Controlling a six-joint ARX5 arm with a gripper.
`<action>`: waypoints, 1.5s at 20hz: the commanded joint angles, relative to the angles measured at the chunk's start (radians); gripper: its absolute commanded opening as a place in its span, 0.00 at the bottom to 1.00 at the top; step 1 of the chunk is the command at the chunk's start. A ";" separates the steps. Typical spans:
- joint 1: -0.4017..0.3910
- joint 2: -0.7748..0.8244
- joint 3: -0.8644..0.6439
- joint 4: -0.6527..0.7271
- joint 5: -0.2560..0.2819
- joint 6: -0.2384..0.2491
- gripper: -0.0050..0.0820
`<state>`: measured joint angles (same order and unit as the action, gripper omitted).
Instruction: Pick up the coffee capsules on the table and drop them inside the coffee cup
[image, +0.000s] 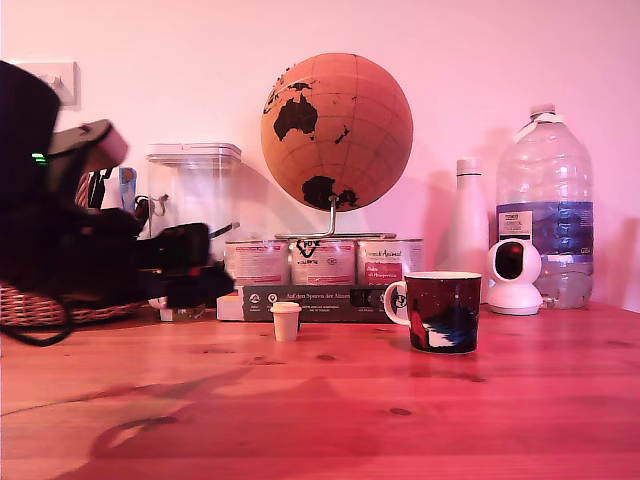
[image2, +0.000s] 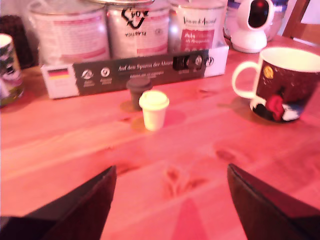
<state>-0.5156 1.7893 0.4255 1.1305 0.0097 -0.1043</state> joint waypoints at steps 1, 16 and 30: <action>-0.003 0.047 0.011 0.008 0.005 0.006 0.79; 0.000 0.198 0.252 -0.095 0.016 0.008 0.80; 0.036 0.305 0.459 -0.304 0.109 0.026 0.80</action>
<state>-0.4862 2.0708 0.8745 0.8230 0.1123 -0.0860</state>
